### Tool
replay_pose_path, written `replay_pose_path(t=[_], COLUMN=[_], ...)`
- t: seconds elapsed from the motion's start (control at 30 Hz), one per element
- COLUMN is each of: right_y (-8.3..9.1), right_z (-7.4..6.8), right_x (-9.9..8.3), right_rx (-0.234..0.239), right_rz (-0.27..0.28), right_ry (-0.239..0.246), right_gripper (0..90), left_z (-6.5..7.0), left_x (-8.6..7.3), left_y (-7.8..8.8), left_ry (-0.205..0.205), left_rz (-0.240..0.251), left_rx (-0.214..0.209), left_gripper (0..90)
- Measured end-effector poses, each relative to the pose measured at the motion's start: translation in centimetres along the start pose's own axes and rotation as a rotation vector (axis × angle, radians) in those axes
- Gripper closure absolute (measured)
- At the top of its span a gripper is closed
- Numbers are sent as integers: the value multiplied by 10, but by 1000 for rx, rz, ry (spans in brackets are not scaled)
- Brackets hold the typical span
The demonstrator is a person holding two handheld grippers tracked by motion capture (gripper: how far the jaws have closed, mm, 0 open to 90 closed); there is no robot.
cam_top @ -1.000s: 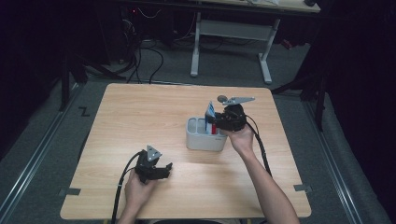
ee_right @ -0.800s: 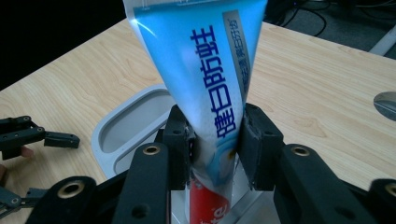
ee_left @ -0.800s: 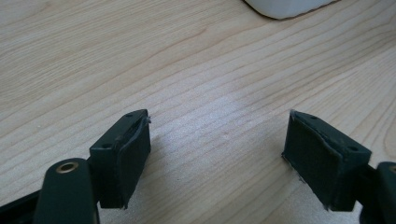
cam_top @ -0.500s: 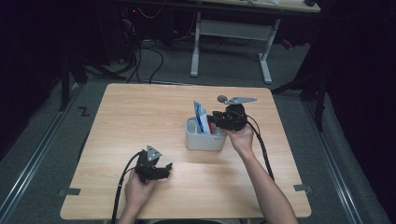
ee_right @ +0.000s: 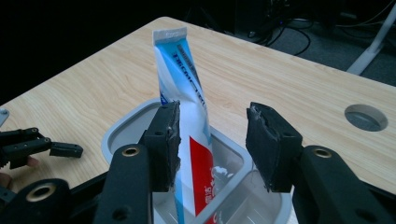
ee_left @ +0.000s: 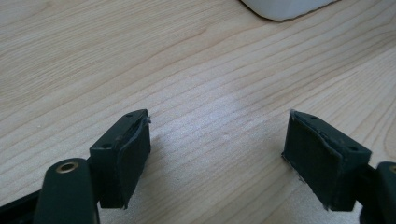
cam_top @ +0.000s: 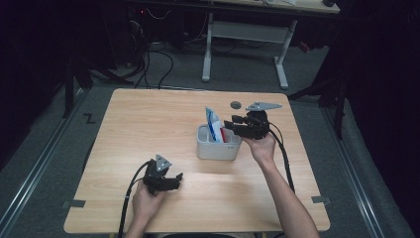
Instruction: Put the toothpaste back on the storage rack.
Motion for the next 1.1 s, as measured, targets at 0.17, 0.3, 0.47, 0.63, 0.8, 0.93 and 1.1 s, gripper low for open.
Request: replay_pose_path(t=[0.17, 0.3, 0.47, 0.63, 0.8, 0.93, 1.1], right_y=[12, 23, 37, 43, 53, 59, 65], right_z=[3, 6, 12, 12, 18, 20, 20], right_x=[3, 5, 5, 6, 7, 6, 6], right_rx=[-14, -26, -39, -48, -36, -37, -33], right_rz=[29, 51, 69, 72, 104, 107, 121], right_ry=[4, -2, -18, 2, -24, -25, -28], right_gripper=[570, 577, 587, 603, 613, 616, 614], left_z=[0, 0, 0, 0, 0, 0, 0], left_x=[0, 0, 0, 0, 0, 0, 0], left_y=[0, 0, 0, 0, 0, 0, 0], left_ry=[1, 1, 0, 0, 0, 0, 0], left_rz=[1, 1, -1, -1, -1, -2, -1], left_rx=[1, 0, 0, 0, 0, 0, 0], left_gripper=[231, 231, 231, 231, 231, 231, 231])
Point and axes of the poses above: each handheld gripper's, and its own axes: y roughly backward along the jaws, x roughly out of its top, z roughly to its right, the point moved 2 cm from there along -y, roughly forward along the jaws, and after that the axes turned 12 degrees about -x, right-handed, at the moved point
